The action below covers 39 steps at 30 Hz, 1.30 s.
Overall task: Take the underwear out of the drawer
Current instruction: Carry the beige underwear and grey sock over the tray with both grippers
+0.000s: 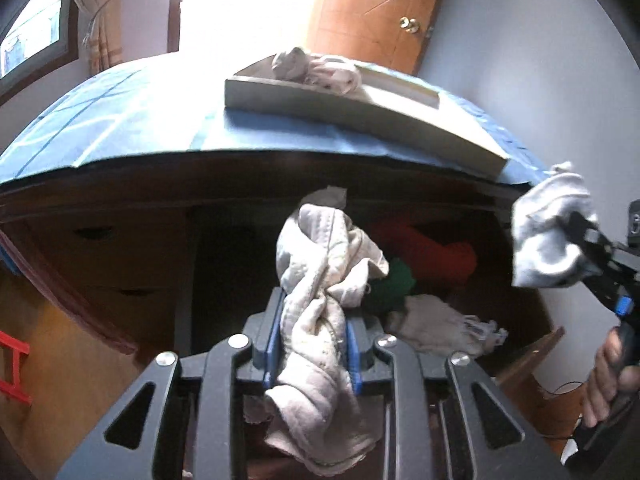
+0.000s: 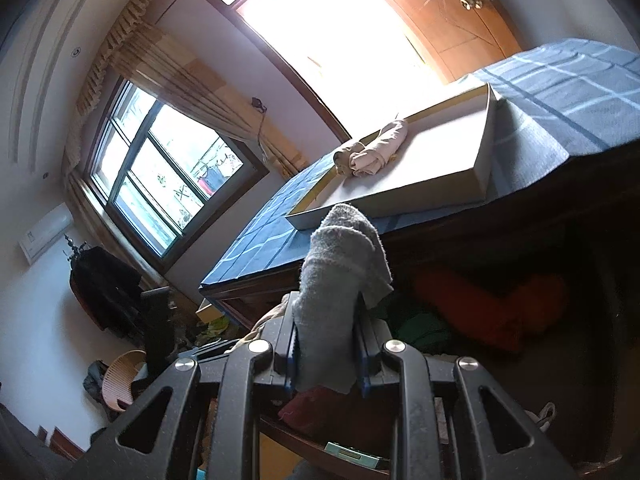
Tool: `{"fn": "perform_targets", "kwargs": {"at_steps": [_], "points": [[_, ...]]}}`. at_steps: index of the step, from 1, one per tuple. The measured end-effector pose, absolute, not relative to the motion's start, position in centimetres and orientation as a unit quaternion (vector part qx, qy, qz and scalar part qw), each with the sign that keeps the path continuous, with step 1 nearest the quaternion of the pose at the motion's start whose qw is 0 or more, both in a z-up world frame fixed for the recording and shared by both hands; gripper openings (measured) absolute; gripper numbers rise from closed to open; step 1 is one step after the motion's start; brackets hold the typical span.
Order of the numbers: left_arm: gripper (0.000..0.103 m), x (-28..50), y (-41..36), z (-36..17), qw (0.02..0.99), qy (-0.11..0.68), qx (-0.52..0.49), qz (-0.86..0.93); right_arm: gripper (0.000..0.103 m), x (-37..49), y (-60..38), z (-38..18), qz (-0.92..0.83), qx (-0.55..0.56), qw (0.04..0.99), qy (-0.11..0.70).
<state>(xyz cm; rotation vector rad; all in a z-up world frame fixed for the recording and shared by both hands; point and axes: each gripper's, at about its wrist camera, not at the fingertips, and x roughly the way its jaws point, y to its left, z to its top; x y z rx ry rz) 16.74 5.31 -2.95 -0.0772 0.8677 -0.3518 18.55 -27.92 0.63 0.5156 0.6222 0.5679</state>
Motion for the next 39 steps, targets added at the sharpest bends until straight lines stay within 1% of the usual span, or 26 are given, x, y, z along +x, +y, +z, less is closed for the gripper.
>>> {"fn": "perform_targets", "kwargs": {"at_steps": [15, 31, 39], "points": [[0.025, 15.6, 5.2, 3.5, 0.922, 0.335, -0.036, -0.191, 0.025, 19.0, -27.8, 3.9, 0.270, 0.219, 0.901, 0.260], [0.025, 19.2, 2.4, 7.0, 0.935, 0.293, -0.035, -0.198, 0.025, 21.8, -26.4, 7.7, 0.264, 0.198, 0.916, 0.227], [0.025, 22.1, 1.1, 7.6, 0.941, 0.274, -0.025, -0.196, 0.025, 24.0, -26.3, 9.4, 0.249, 0.183, 0.927, 0.212]]}}
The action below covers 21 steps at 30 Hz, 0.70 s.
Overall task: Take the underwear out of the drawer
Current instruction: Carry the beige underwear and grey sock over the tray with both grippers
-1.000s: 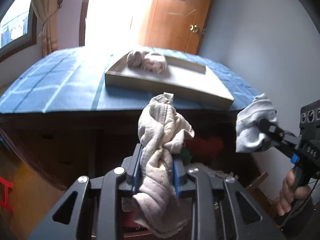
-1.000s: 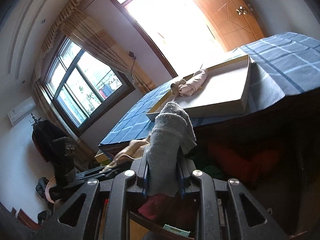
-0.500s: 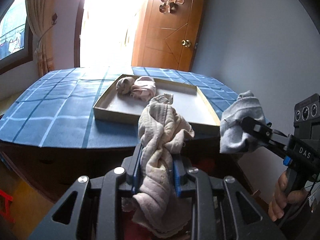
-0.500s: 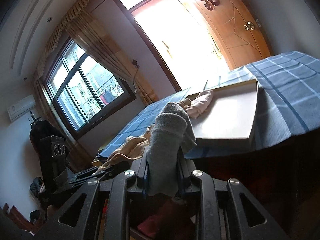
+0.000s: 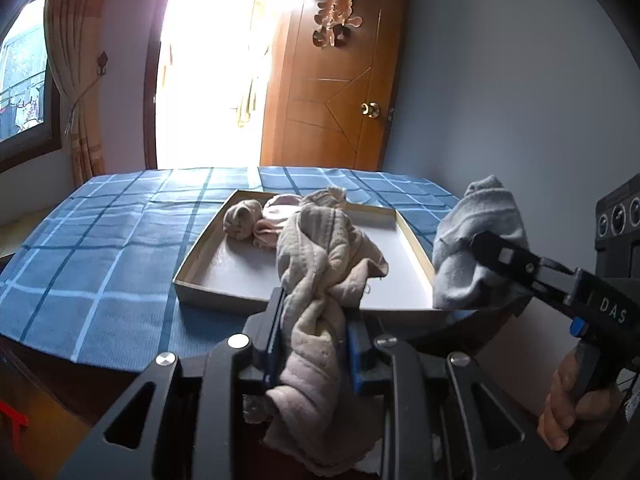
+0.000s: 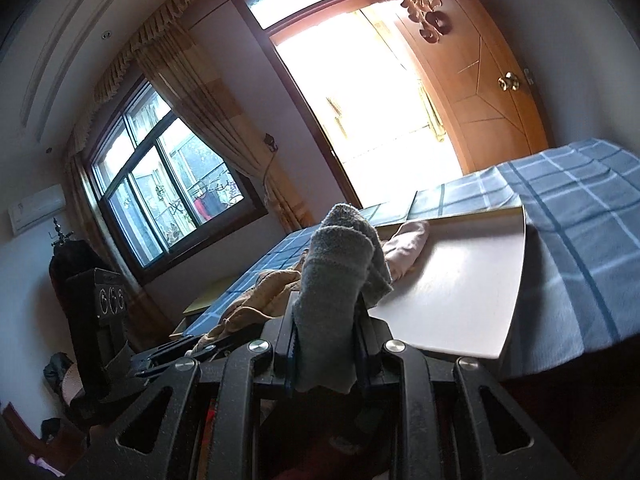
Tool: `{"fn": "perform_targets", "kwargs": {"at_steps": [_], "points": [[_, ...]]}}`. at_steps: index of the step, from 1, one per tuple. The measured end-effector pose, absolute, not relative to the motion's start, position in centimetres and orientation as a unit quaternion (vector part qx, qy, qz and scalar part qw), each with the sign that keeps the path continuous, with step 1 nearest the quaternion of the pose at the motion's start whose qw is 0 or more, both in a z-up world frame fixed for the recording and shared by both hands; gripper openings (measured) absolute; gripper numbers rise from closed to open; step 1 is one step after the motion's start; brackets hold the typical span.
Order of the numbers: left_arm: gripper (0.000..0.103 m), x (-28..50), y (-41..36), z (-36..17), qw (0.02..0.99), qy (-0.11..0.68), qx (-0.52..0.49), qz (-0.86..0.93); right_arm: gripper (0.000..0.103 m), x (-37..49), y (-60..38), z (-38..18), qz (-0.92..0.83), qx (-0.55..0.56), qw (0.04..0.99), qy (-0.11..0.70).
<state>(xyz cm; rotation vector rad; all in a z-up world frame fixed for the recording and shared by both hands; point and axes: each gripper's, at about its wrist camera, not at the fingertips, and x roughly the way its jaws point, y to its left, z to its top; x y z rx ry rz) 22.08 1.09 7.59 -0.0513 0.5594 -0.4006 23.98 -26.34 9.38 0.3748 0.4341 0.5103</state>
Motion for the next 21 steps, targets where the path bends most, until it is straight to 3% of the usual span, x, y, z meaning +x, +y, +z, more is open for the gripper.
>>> {"fn": "perform_targets", "kwargs": {"at_steps": [21], "points": [[0.025, 32.0, -4.9, 8.3, 0.930, 0.303, -0.030, -0.206, 0.025, 34.3, -28.6, 10.7, 0.147, 0.152, 0.949, 0.232]]}}
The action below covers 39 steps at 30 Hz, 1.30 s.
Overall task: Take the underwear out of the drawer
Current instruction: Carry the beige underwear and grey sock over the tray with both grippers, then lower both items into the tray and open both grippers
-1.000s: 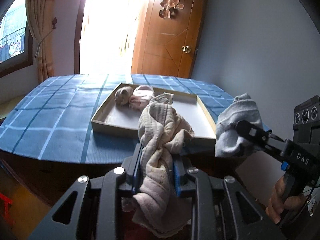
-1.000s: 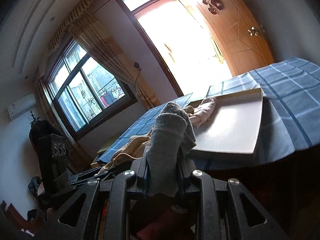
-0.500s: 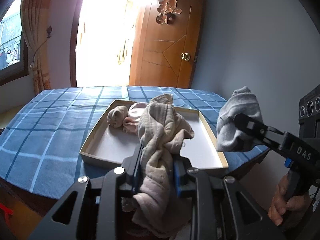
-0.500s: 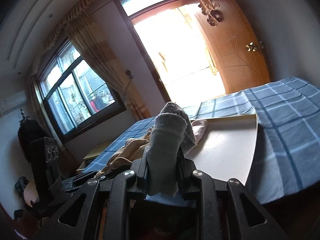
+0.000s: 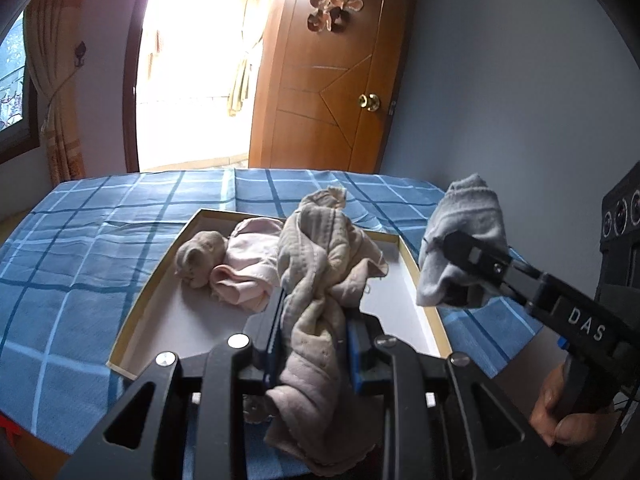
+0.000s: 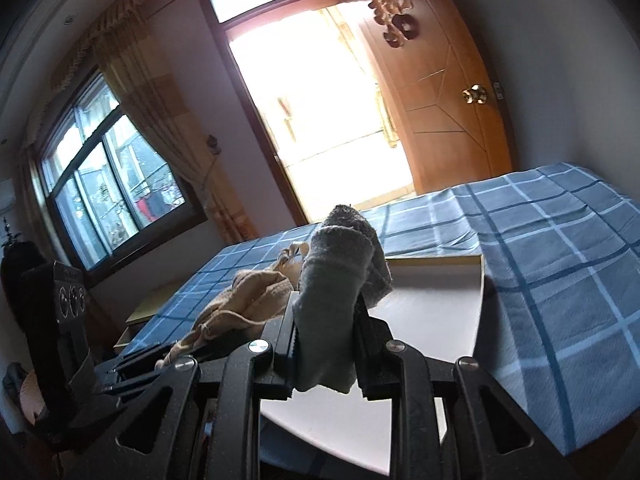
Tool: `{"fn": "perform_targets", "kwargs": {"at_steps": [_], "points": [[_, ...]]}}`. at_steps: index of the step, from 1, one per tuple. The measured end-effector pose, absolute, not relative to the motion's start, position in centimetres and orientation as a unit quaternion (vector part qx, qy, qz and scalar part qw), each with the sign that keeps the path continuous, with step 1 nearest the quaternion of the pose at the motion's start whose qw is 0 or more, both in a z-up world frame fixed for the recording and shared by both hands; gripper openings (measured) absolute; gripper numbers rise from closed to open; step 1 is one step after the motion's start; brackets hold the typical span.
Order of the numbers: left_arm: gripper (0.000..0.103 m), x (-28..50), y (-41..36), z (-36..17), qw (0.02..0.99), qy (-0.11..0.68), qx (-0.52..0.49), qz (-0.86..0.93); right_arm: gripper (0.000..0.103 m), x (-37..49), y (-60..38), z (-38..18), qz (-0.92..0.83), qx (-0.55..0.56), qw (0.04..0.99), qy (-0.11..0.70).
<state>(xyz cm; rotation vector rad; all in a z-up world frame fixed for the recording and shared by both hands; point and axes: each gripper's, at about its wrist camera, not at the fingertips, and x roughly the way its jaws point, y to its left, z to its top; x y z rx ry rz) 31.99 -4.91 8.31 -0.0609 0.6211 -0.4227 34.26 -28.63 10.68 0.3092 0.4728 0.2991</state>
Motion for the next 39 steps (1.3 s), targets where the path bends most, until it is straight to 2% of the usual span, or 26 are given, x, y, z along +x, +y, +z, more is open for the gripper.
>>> {"fn": "perform_targets", "kwargs": {"at_steps": [5, 17, 24, 33, 39], "points": [[0.025, 34.8, -6.8, 7.7, 0.923, 0.321, -0.024, -0.209, 0.025, 37.1, -28.8, 10.5, 0.116, 0.139, 0.950, 0.254], [0.025, 41.8, -9.4, 5.0, 0.897, 0.396, -0.031, -0.195, 0.026, 46.7, -30.3, 6.3, 0.072, 0.148, 0.903, 0.398], [0.025, 44.0, -9.9, 4.0, 0.888, 0.418, -0.039, -0.188, 0.026, 49.7, -29.9, 4.1, 0.059, 0.137, 0.878, 0.454], [0.025, 45.2, -9.7, 2.9, 0.892, 0.415, -0.033, -0.173, 0.026, 52.4, -30.0, 2.0, 0.061, 0.164, 0.857, 0.485], [0.030, 45.6, -9.3, 2.6, 0.895, 0.412, -0.034, -0.168, 0.025, 53.0, -29.5, 1.7, 0.064, 0.166, 0.855, 0.487]]}}
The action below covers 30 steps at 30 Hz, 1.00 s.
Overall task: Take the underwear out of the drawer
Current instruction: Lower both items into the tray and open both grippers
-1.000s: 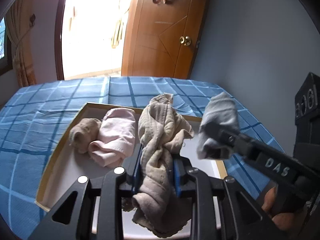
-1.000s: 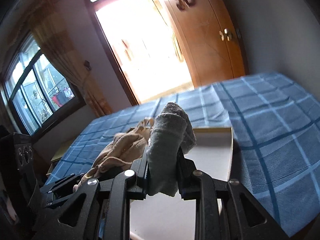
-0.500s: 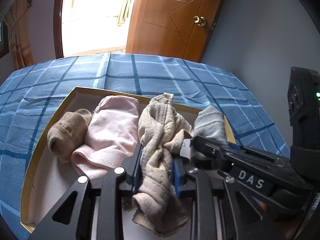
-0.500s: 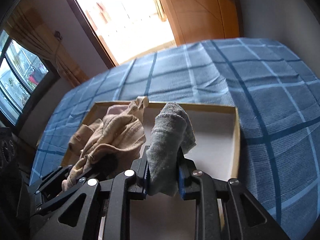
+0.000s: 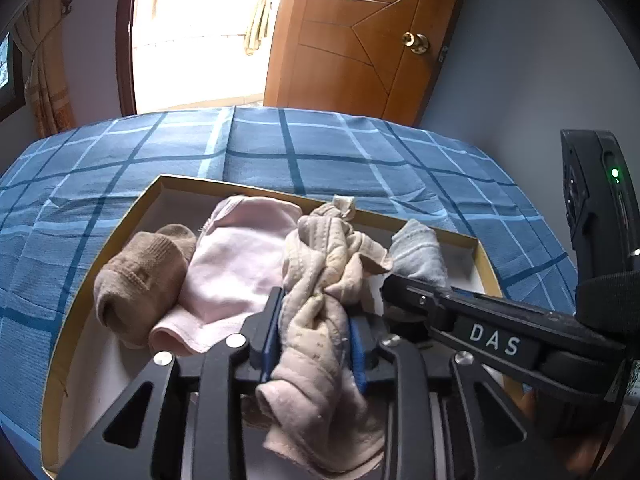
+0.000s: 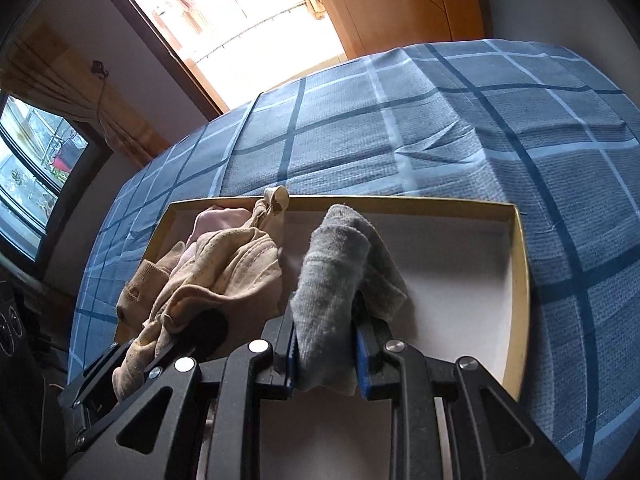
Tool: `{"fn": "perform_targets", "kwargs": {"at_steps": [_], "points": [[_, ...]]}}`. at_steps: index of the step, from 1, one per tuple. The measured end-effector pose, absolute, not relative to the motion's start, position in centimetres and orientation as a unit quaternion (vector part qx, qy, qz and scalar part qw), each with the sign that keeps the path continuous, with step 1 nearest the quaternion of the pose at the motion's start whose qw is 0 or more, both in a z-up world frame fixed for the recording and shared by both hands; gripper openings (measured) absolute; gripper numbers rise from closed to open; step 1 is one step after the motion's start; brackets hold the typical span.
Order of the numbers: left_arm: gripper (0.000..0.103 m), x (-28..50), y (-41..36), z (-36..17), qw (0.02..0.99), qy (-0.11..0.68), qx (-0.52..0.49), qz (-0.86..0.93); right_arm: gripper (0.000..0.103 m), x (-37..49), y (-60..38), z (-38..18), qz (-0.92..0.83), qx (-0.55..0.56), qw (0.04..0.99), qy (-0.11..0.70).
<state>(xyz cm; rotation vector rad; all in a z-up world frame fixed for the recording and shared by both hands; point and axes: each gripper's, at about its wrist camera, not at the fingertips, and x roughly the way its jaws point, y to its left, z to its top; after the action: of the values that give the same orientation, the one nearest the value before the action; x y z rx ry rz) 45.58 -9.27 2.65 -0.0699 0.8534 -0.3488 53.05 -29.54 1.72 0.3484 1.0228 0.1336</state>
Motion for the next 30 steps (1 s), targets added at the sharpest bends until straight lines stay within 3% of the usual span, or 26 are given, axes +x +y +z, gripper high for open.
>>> {"fn": "perform_targets", "kwargs": {"at_steps": [2, 4, 7, 11, 13, 16, 18, 30], "points": [[0.036, 45.7, -9.3, 2.6, 0.896, 0.411, -0.031, -0.168, 0.025, 53.2, -29.6, 1.7, 0.065, 0.168, 0.855, 0.486], [0.055, 45.8, -9.4, 2.4, 0.894, 0.415, -0.027, -0.167, 0.025, 53.3, -29.7, 1.6, 0.066, 0.175, 0.854, 0.485], [0.060, 45.3, -9.7, 2.8, 0.893, 0.418, -0.019, -0.164, 0.026, 53.2, -29.7, 1.6, 0.066, 0.175, 0.857, 0.481], [0.083, 44.0, -9.4, 4.6, 0.904, 0.401, -0.008, -0.148, 0.041, 52.5, -30.2, 2.0, 0.077, 0.213, 0.849, 0.477], [0.089, 43.0, -8.8, 5.7, 0.910, 0.389, -0.008, -0.142, 0.043, 51.9, -30.7, 2.6, 0.085, 0.239, 0.846, 0.469], [0.090, 41.9, -7.9, 6.7, 0.916, 0.380, -0.014, -0.132, 0.045, 50.5, -31.1, 4.0, 0.084, 0.241, 0.856, 0.450], [0.092, 41.2, -7.4, 7.0, 0.916, 0.380, -0.022, -0.123, 0.057, 49.0, -31.4, 4.7, 0.077, 0.245, 0.862, 0.436], [0.092, 35.2, -6.9, 6.0, 0.921, 0.375, 0.011, -0.105, 0.058, 40.4, -30.4, 5.6, 0.084, 0.259, 0.886, 0.374]]}}
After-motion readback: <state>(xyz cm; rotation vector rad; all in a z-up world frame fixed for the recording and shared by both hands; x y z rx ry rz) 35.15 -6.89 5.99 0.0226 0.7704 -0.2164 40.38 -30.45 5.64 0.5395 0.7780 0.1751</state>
